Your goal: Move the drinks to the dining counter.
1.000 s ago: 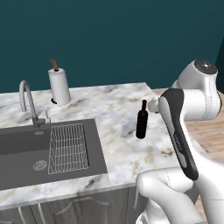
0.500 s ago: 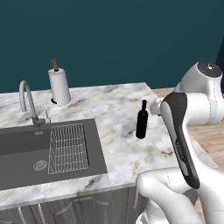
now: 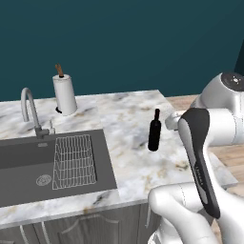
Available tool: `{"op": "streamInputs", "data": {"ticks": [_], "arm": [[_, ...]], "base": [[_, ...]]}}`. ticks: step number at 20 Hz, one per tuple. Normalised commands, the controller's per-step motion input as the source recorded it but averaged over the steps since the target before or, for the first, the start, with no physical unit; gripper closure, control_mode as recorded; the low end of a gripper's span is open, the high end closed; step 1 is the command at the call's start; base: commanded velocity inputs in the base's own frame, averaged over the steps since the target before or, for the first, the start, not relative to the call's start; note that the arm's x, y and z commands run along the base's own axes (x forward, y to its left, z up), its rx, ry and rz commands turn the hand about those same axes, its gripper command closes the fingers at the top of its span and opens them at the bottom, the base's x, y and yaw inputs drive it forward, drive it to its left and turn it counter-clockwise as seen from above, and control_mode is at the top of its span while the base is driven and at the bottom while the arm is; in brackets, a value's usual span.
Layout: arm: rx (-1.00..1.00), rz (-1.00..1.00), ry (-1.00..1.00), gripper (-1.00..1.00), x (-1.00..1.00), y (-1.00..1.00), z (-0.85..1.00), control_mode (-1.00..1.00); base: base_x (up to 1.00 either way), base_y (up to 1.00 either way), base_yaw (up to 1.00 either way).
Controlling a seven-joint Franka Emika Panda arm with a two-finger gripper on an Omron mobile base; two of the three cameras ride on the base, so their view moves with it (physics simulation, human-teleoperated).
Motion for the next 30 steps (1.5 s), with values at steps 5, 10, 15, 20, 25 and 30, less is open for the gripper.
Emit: {"op": "streamInputs", "data": {"ticks": [5,10,15,20,25,30], "arm": [[0.00,0.00,-0.03,-1.00,-0.20,0.00,0.00,-1.00],[0.00,0.00,0.00,-1.00,-0.12,0.00,0.00,-1.00],[0.00,0.00,0.01,-1.00,0.00,0.00,0.00,1.00],[0.00,0.00,0.00,-1.00,0.00,0.00,0.00,1.00],[0.00,0.00,0.00,-1.00,0.00,0.00,0.00,1.00],[0.00,0.00,0.00,-1.00,0.00,0.00,0.00,1.00]], "base": [[0.00,0.00,0.00],[0.00,0.00,0.00],[-0.01,0.00,0.00],[-0.42,0.10,0.00],[-0.40,0.28,0.11],[-0.03,0.52,0.45]]}}
